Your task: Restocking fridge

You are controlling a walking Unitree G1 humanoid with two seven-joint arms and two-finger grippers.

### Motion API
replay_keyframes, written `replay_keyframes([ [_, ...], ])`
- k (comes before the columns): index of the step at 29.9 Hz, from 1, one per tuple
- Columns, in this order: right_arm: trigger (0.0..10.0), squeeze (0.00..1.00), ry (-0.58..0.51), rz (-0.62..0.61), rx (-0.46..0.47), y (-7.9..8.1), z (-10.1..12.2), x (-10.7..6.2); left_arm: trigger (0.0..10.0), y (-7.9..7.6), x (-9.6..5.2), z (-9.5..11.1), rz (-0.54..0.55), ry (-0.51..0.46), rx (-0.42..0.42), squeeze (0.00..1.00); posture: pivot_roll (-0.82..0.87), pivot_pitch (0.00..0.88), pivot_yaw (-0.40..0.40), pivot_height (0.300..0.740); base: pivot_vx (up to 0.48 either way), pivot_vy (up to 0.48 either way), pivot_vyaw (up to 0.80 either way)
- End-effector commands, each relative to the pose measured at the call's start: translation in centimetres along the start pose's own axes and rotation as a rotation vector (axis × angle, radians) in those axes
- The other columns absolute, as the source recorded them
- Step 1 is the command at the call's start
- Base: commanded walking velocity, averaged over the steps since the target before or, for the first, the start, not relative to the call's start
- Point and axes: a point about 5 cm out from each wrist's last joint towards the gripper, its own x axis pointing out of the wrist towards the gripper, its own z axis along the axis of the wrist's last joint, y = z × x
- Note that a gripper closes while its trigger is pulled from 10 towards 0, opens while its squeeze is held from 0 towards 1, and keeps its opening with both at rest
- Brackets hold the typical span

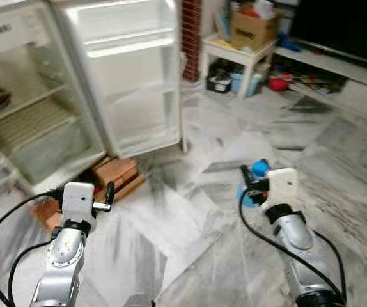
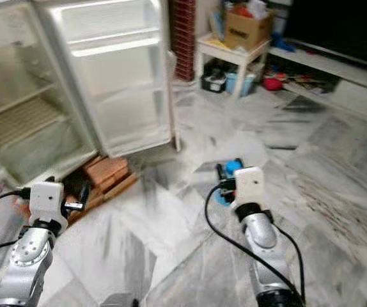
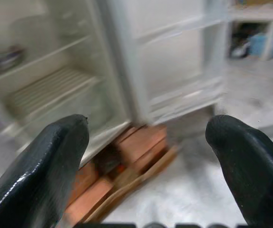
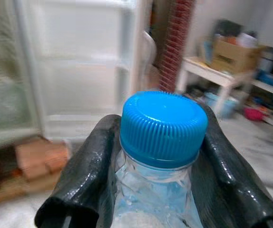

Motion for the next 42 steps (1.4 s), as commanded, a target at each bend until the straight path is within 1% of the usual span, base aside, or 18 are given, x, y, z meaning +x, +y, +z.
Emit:
replay_keyframes([
  [1, 10.0, 0.0, -0.037, -0.012, 0.006, -0.5, 0.9, 0.1, 10.0, -0.9, -0.1, 0.5, -0.037, -0.022, -0.016, 0.0, 0.05, 0.016, -0.057, 0.74, 0.259, 0.0, 0.0],
  [4, 10.0, 0.0, -0.015, -0.004, -0.008, -0.3, 0.4, 0.4, 10.0, -1.4, -0.1, 0.5, -0.038, -0.029, -0.027, 0.0, 0.06, 0.019, -0.069, 0.74, 0.369, 0.0, 0.0],
  [9, 10.0, 0.0, -0.023, 0.025, 0.005, 0.0, 0.7, 0.7, 10.0, -1.3, 0.0, 0.8, -0.019, -0.041, -0.034, 0.0, 0.06, 0.021, -0.08, 0.74, 0.48, 0.0, 0.0],
  [14, 10.0, 0.0, -0.021, 0.043, 0.027, 0.2, 0.8, 0.8, 10.0, -1.3, -0.2, 0.6, -0.021, -0.032, -0.032, 0.0, 0.06, 0.025, -0.082, 0.74, 0.48, 0.0, 0.0],
  [17, 10.0, 0.0, -0.024, 0.079, 0.0, 0.5, 0.9, 0.8, 10.0, -1.4, -0.2, 0.6, -0.023, -0.031, -0.03, 0.0, 0.06, 0.025, -0.081, 0.74, 0.48, 0.0, 0.0],
  [21, 10.0, 0.0, -0.037, 0.102, 0.005, 0.8, 1.0, 0.7, 10.0, -1.6, -0.2, 0.4, -0.023, -0.014, -0.067, 0.0, 0.06, 0.02, -0.082, 0.74, 0.48, 0.0, 0.72],
  [37, 10.0, 0.0, -0.039, 0.159, 0.002, 1.2, 1.1, 1.2, 10.0, -1.9, 0.3, 0.5, -0.025, -0.011, -0.057, 0.0, 0.06, 0.0, -0.089, 0.74, 0.48, 0.0, 0.8],
  [42, 10.0, 0.0, -0.033, 0.153, 0.007, 1.1, 1.1, 1.3, 10.0, -2.0, 0.4, 0.4, -0.031, -0.007, -0.054, 0.0, 0.06, 0.0, -0.09, 0.74, 0.48, 0.0, 0.19],
])
